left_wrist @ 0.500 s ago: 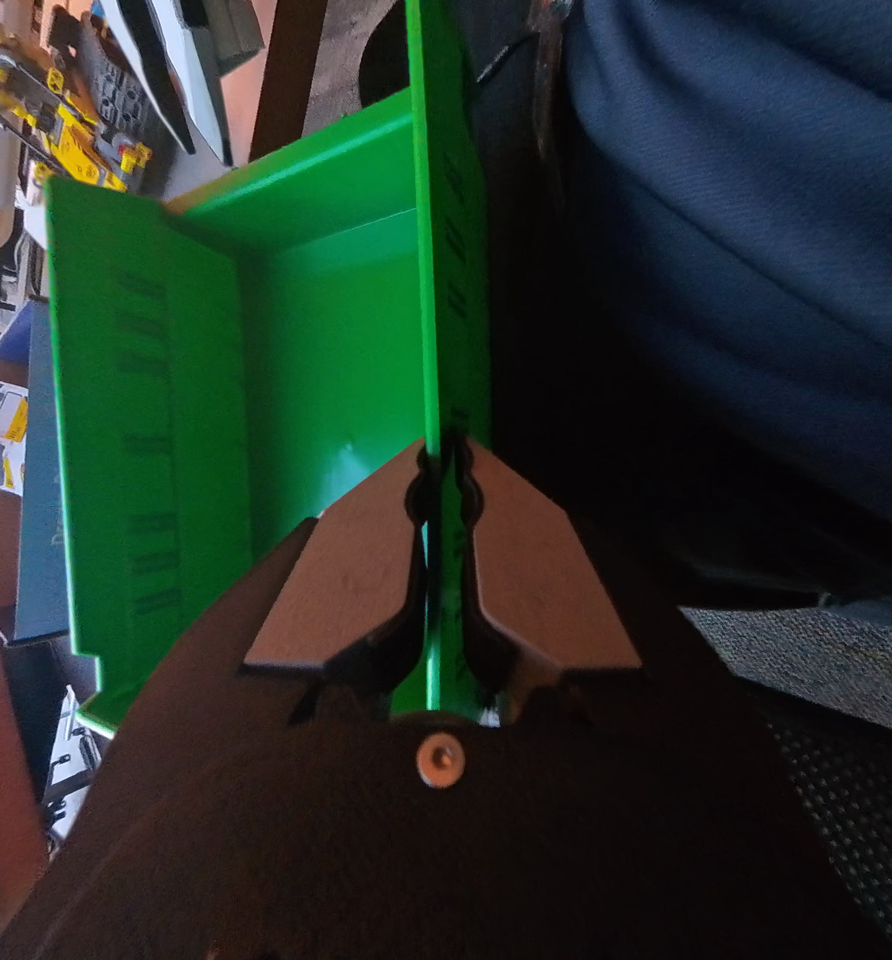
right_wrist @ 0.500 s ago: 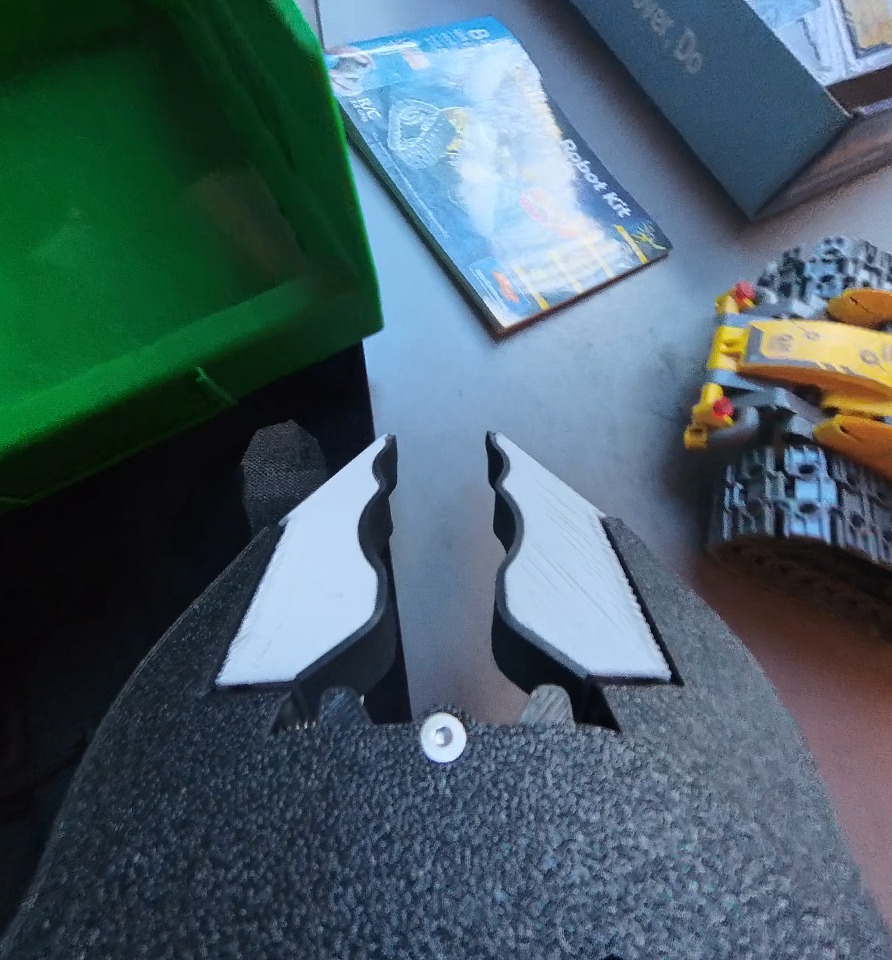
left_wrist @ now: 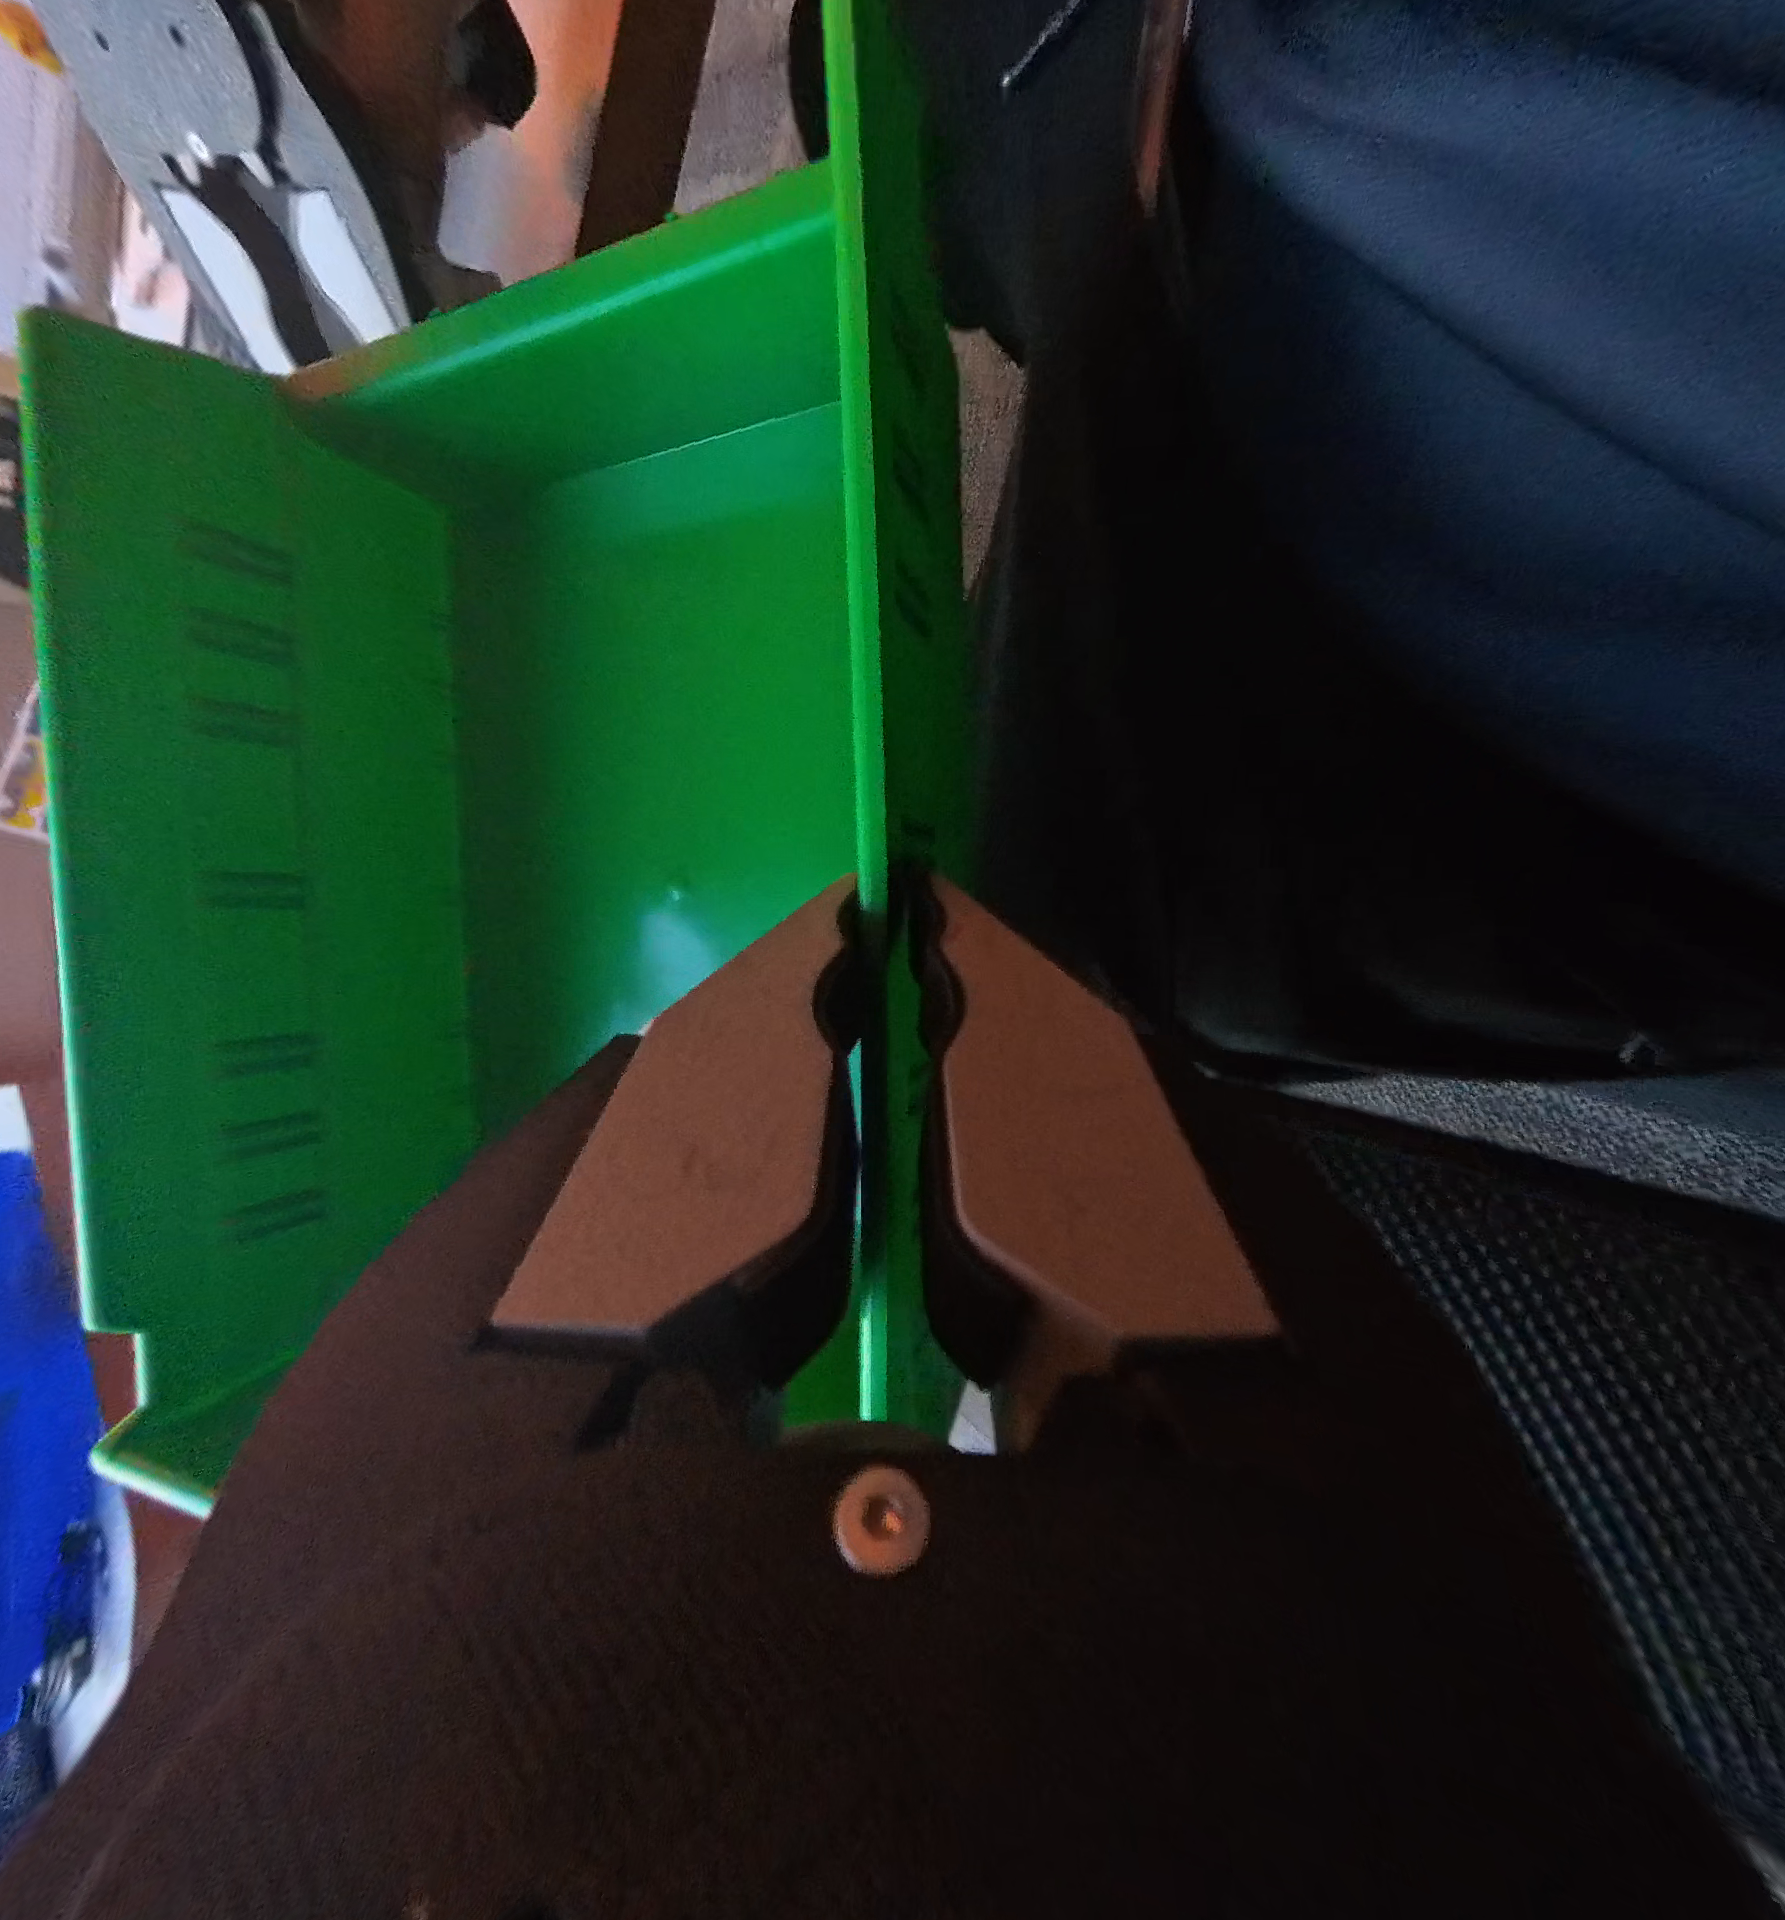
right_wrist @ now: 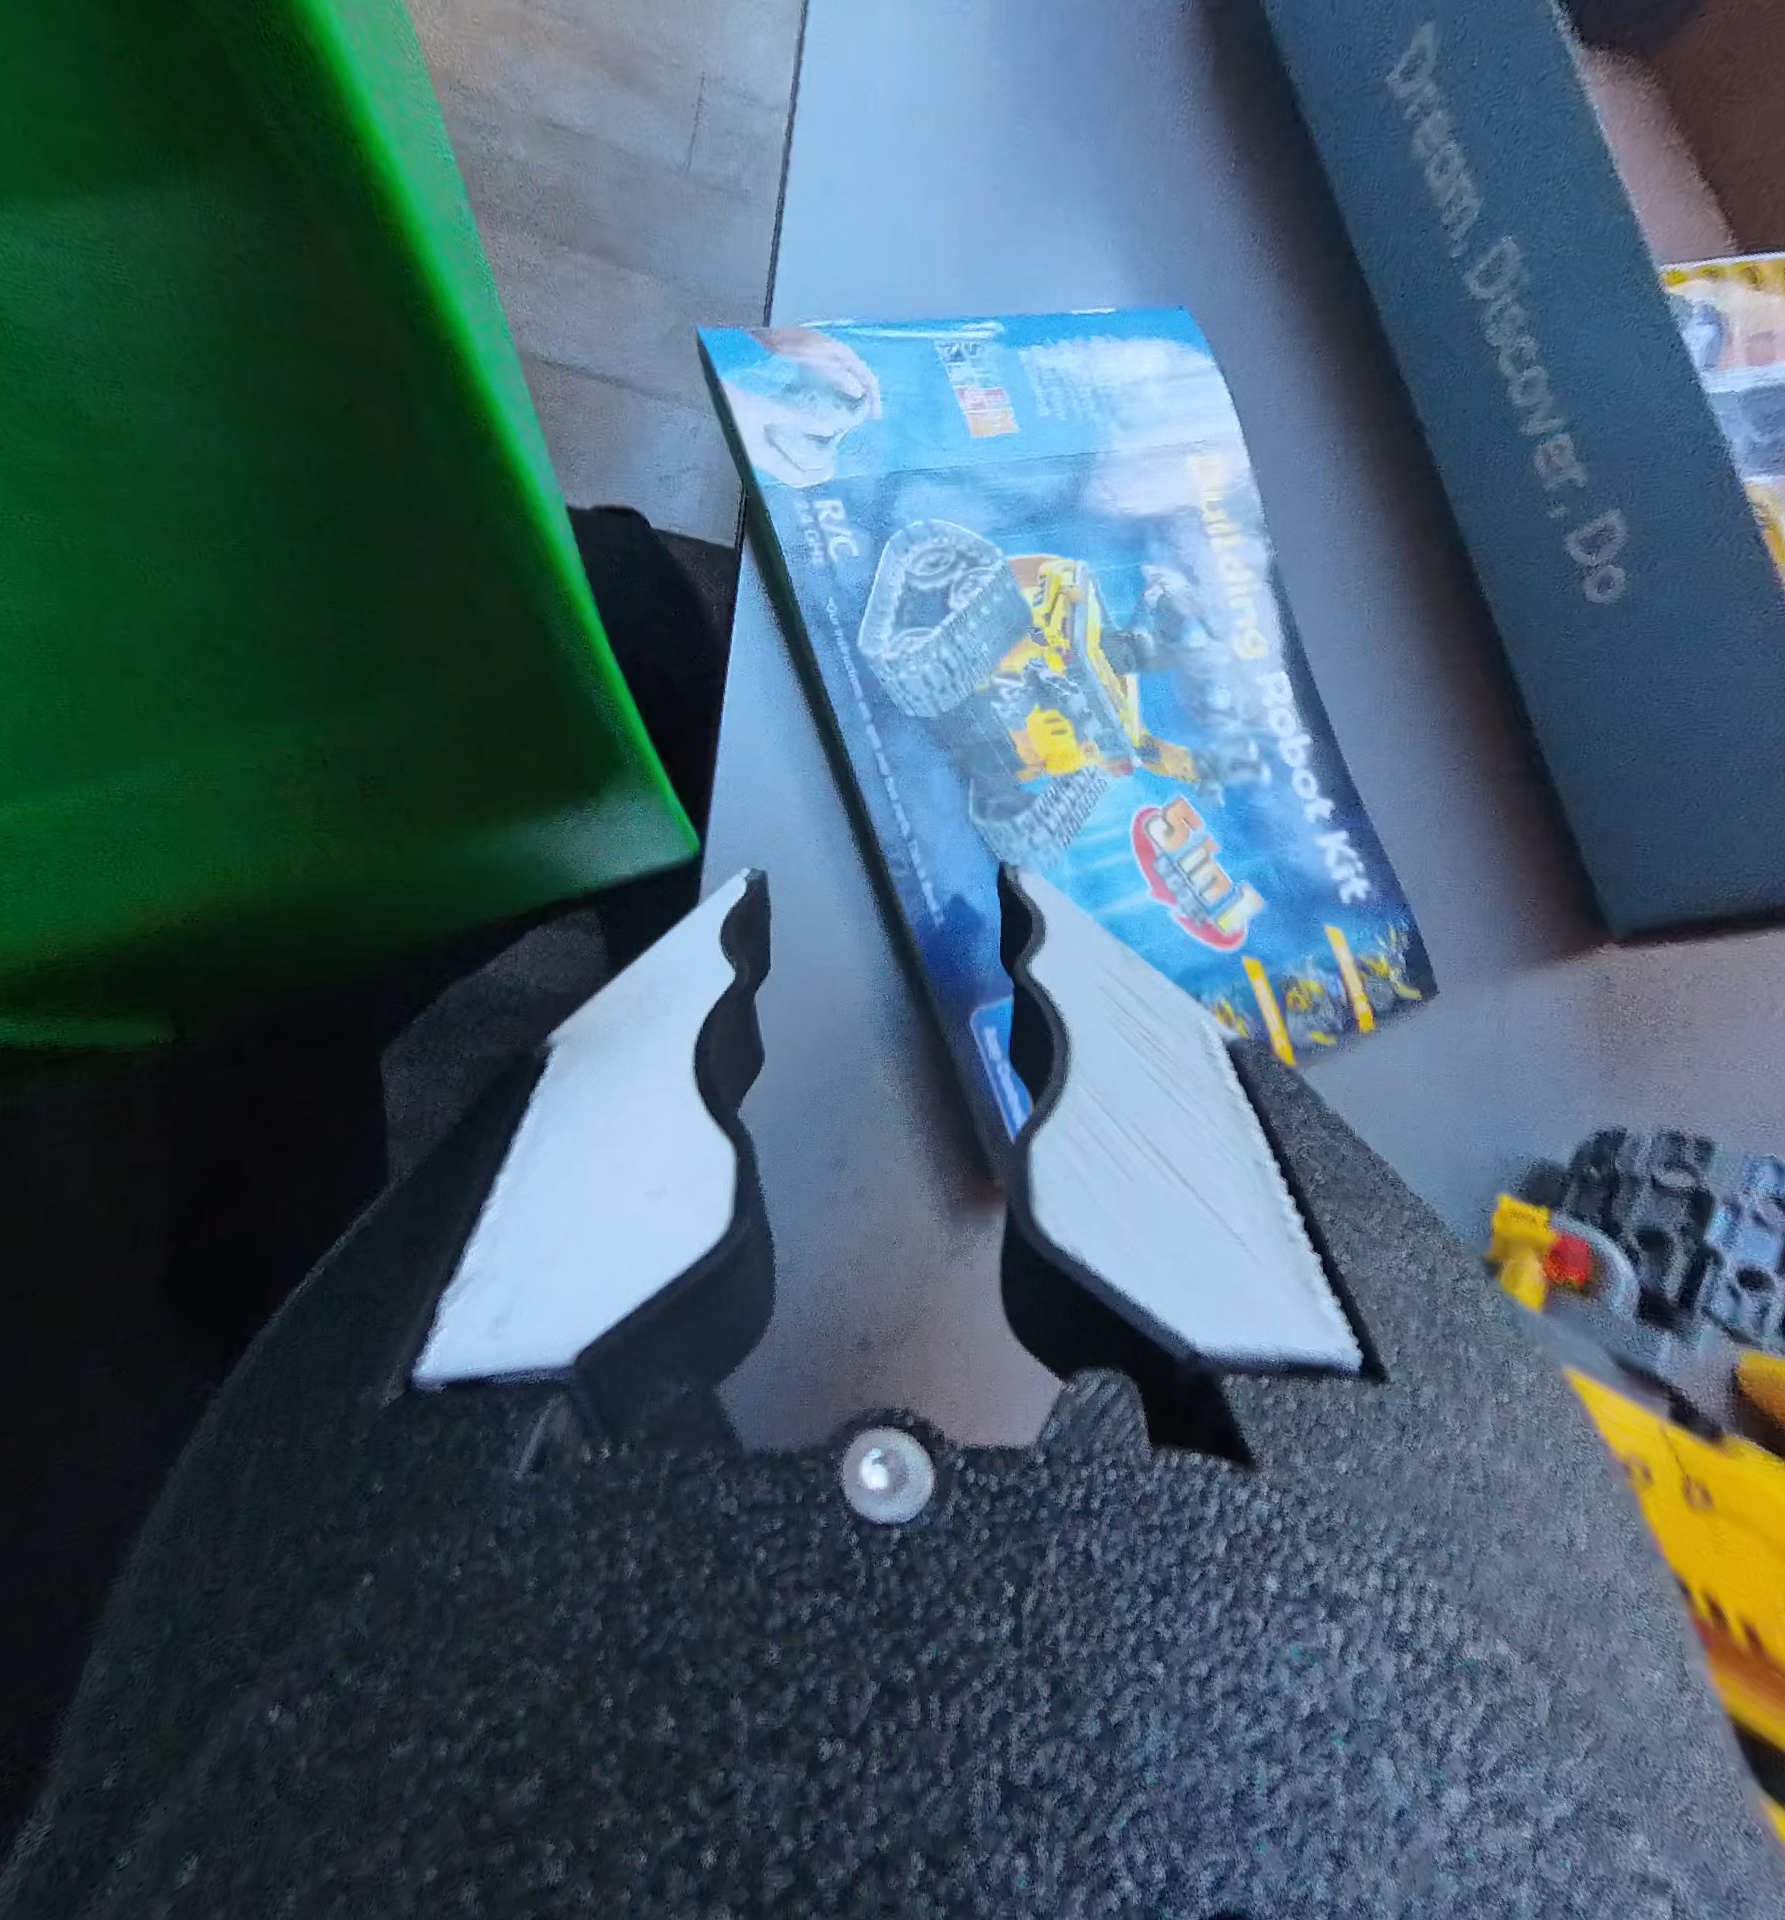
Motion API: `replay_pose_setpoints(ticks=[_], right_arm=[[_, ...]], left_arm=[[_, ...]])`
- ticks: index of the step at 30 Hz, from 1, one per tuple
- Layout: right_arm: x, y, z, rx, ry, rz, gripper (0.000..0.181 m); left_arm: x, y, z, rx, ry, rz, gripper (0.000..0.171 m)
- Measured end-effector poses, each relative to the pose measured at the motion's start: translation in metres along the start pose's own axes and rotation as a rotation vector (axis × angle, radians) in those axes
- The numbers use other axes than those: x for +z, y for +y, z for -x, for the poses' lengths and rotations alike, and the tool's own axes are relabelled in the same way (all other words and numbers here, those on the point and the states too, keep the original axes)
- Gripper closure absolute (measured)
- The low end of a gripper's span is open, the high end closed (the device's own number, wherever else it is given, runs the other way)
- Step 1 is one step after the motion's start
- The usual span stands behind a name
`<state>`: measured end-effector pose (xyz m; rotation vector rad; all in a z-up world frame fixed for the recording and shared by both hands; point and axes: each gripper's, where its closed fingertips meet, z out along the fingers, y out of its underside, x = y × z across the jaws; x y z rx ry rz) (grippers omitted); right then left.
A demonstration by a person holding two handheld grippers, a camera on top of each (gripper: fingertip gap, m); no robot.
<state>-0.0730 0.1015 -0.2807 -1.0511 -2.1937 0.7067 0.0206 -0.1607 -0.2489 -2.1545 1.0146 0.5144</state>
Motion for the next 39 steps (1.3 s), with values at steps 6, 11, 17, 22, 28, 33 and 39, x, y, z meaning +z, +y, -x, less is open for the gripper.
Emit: replay_pose_setpoints(ticks=[6, 11, 17, 22, 28, 33, 39], right_arm=[[0.007, -0.004, 0.027, 0.151, -0.282, 0.013, 0.181], [-0.008, 0.001, 0.023, 0.083, -0.149, -0.018, 0.167], [0.01, -0.016, -0.014, 0.082, -0.09, -0.003, 0.122], [0.017, -0.02, 0.024, 0.164, -0.359, -0.025, 0.148], [0.004, -0.017, 0.046, 0.006, -0.229, -0.021, 0.163], [0.004, -0.043, -0.003, 0.101, -0.072, -0.073, 0.112], [0.044, -0.02, 0.007, 0.091, -0.139, 0.13, 0.083]], left_arm=[[-0.015, 0.028, 0.011, -0.037, -0.023, 0.066, 0.165], [-0.019, 0.049, 0.019, -0.08, -0.05, 0.091, 0.163], [-0.02, 0.06, 0.023, -0.04, -0.063, 0.142, 0.164], [-0.03, 0.065, 0.024, -0.038, -0.067, 0.165, 0.165], [-0.038, 0.079, 0.03, -0.049, -0.081, 0.198, 0.164], [-0.036, 0.087, 0.031, -0.044, -0.087, 0.228, 0.163], [-0.038, 0.088, 0.029, -0.057, -0.095, 0.224, 0.164]])
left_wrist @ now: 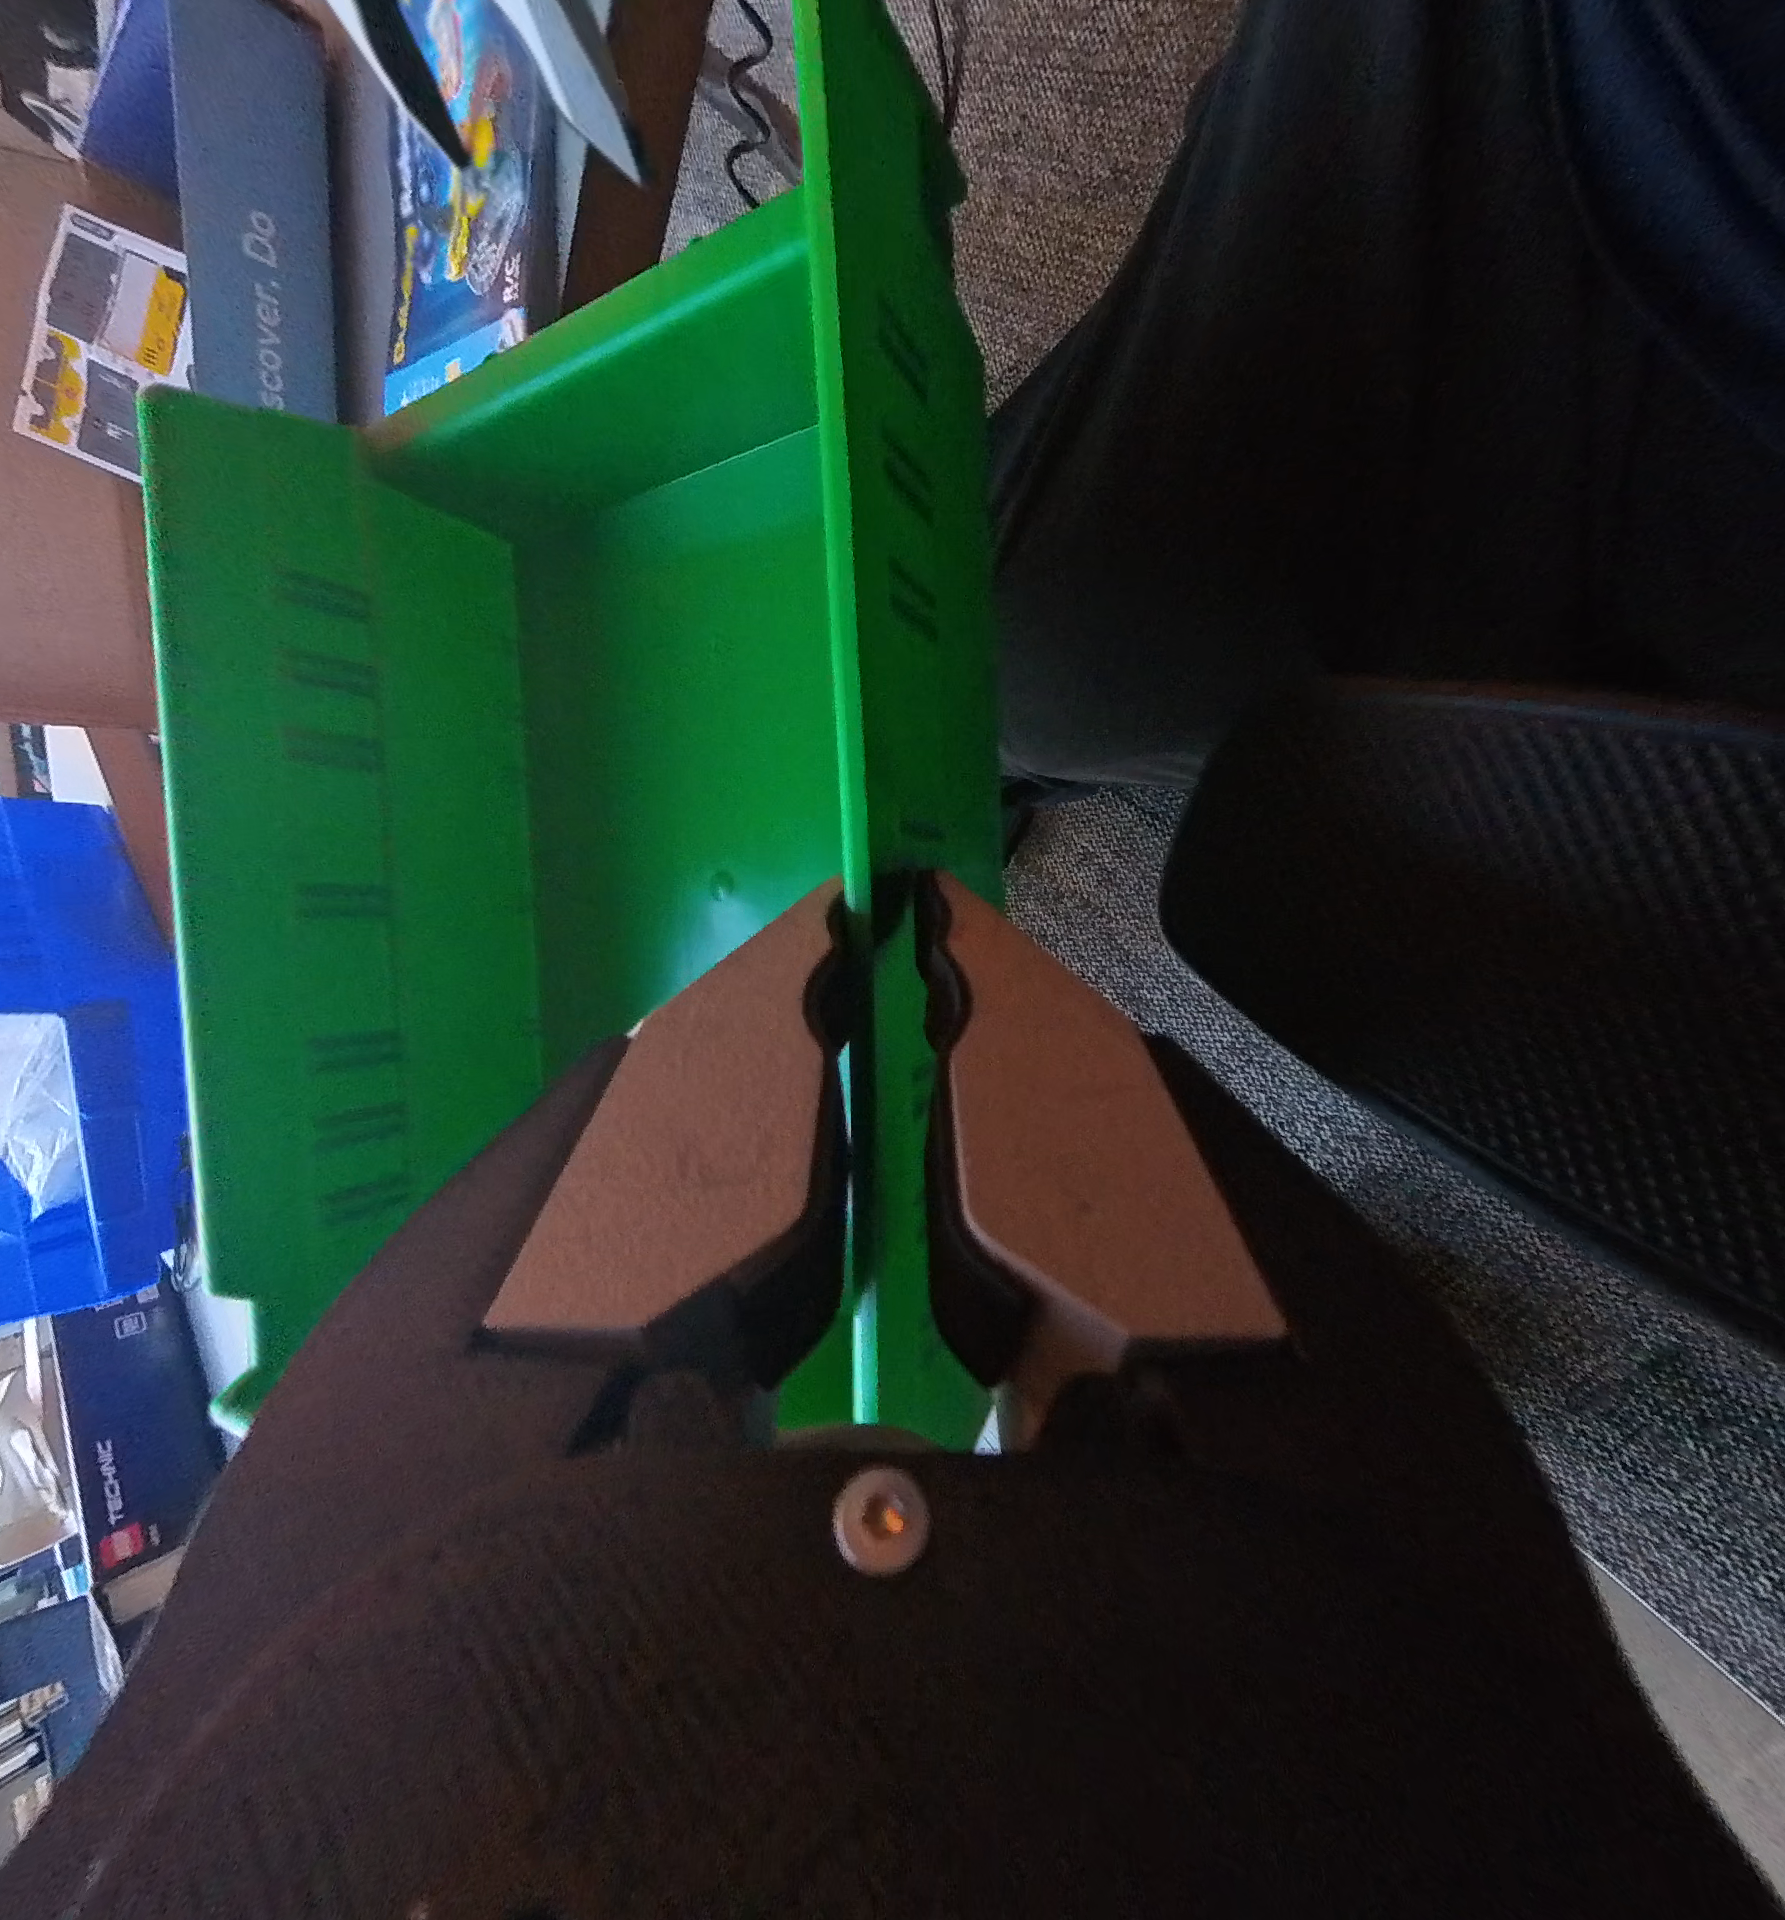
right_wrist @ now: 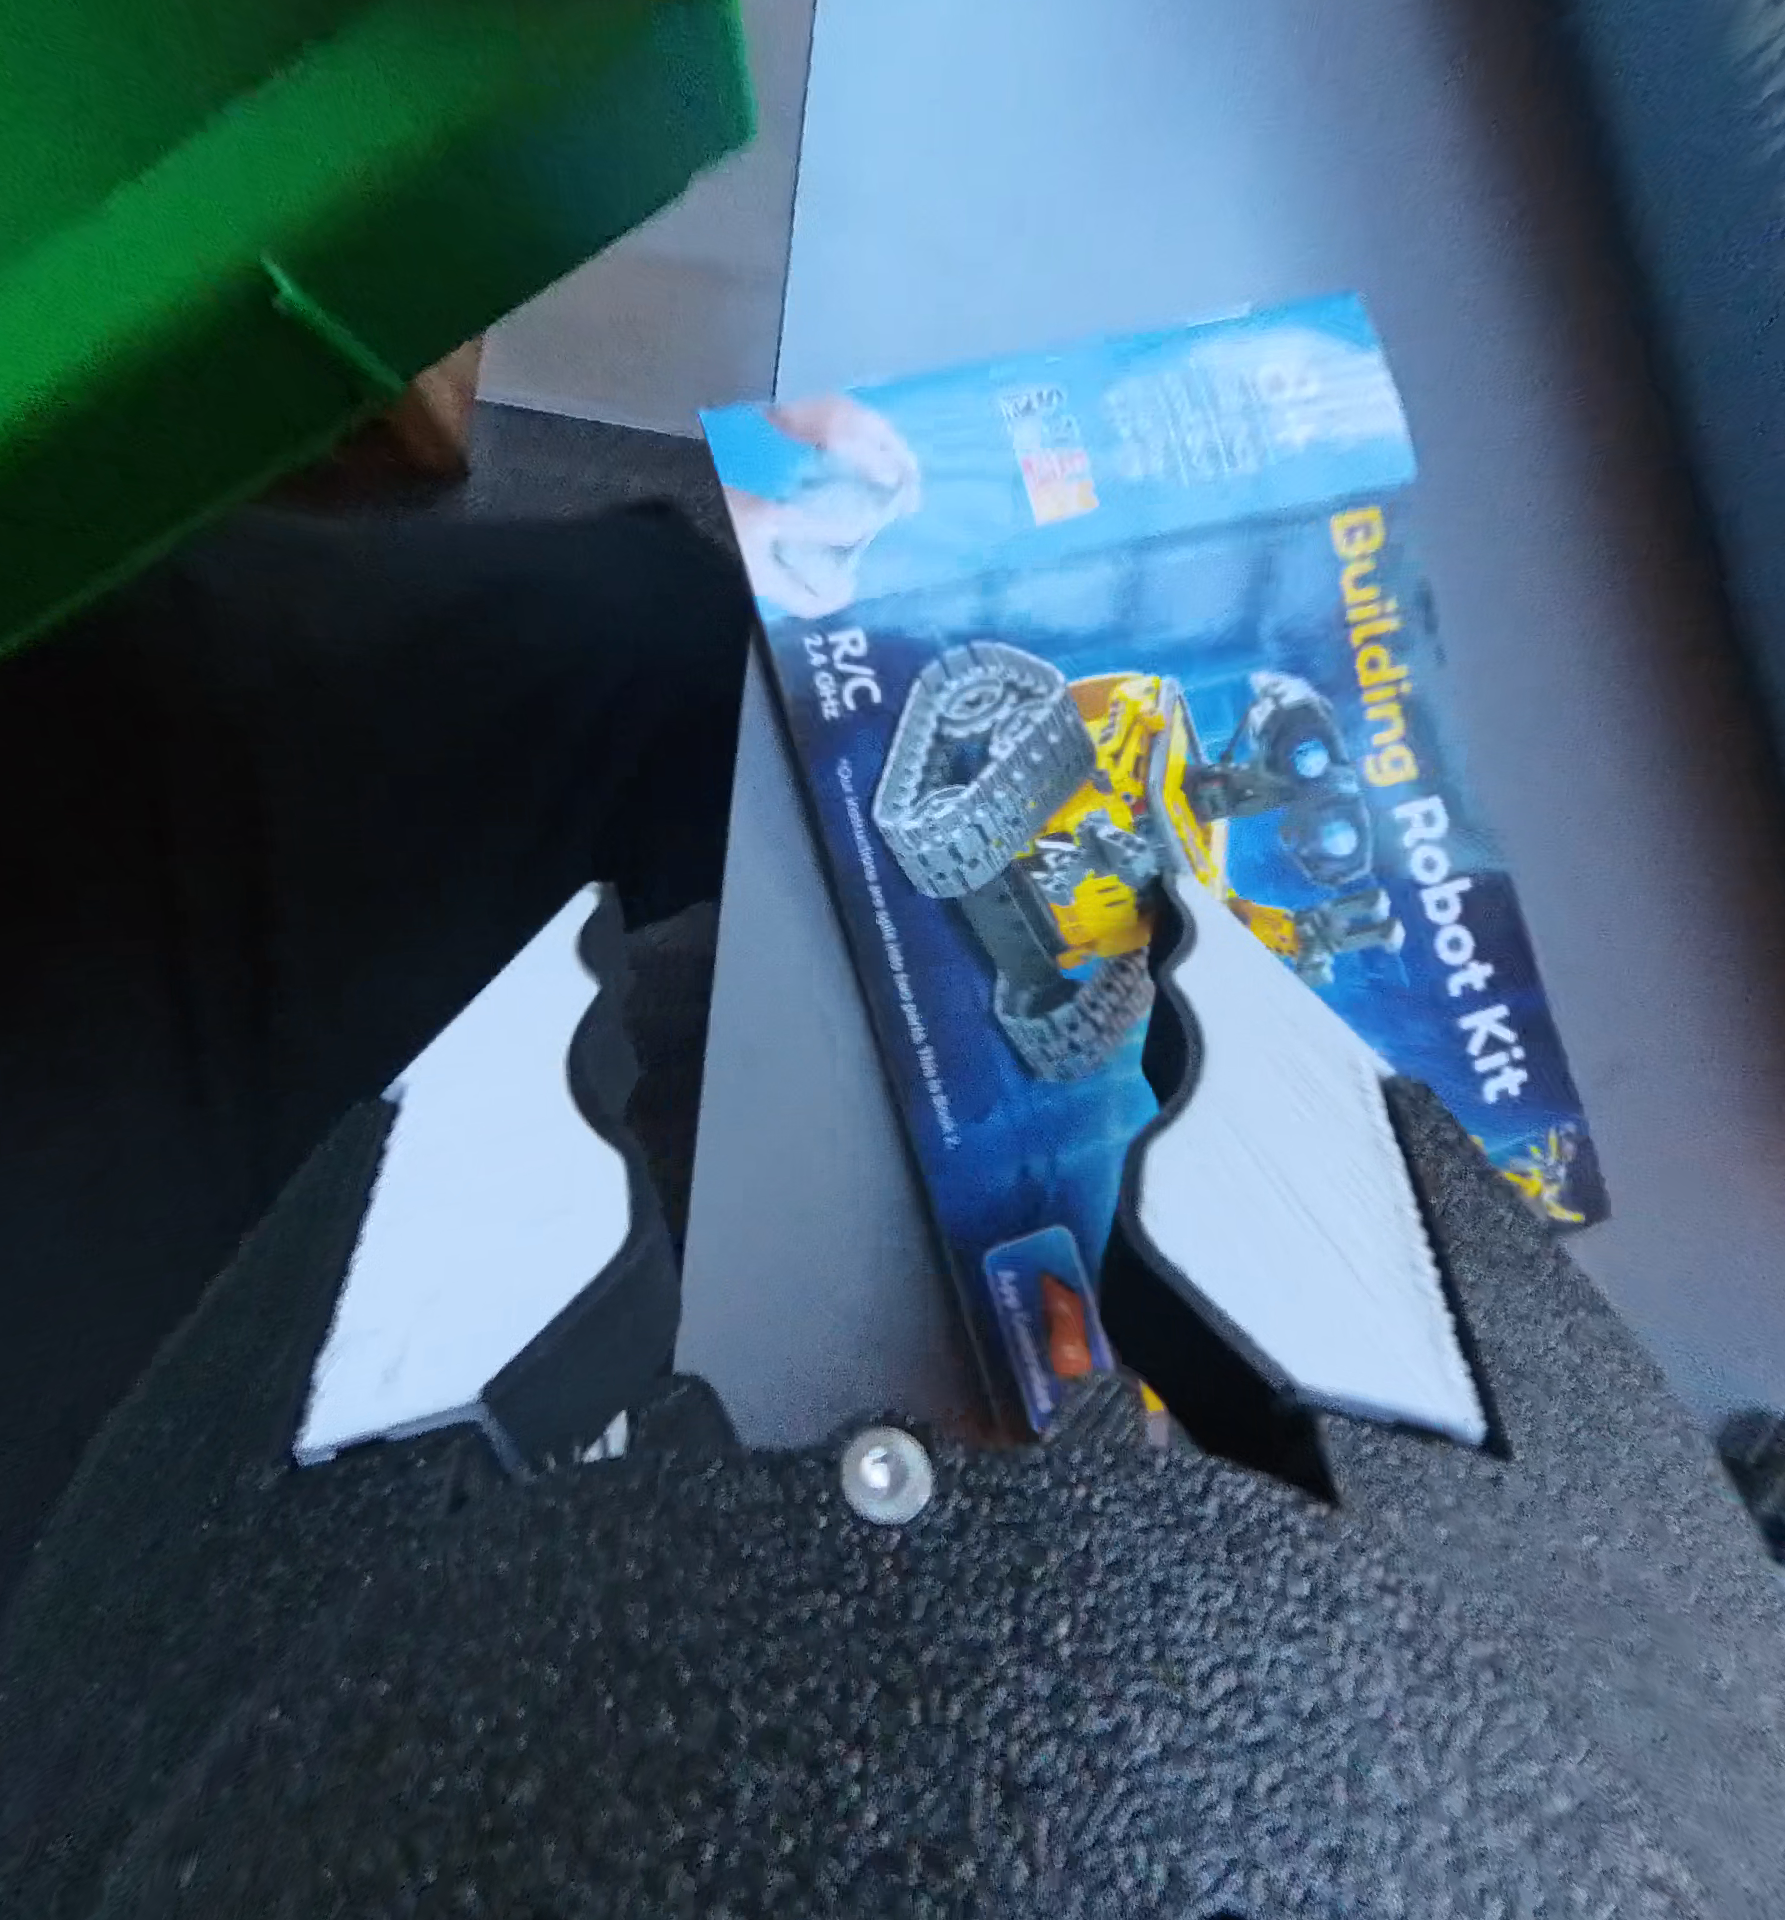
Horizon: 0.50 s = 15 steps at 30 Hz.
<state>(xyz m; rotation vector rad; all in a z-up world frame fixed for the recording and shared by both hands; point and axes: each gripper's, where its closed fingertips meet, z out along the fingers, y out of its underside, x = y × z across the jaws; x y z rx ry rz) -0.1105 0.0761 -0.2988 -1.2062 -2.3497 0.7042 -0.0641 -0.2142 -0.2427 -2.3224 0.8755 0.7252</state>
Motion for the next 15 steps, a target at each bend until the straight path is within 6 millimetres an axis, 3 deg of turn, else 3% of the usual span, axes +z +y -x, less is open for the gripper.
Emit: replay_pose_setpoints(ticks=[4, 9, 15], right_arm=[[0.005, 0.001, 0.015, -0.093, 0.045, -0.006, 0.082], [-0.006, 0.005, 0.031, -0.16, 0.152, 0.013, 0.117], [0.0, 0.027, 0.01, -0.381, 0.449, 0.146, 0.106]], left_arm=[[-0.001, 0.008, -0.003, -0.017, 0.007, 0.008, 0.164], [0.0, 0.013, -0.004, -0.034, 0.003, 0.018, 0.163], [0.0, 0.011, -0.008, -0.034, 0.009, 0.009, 0.163]])
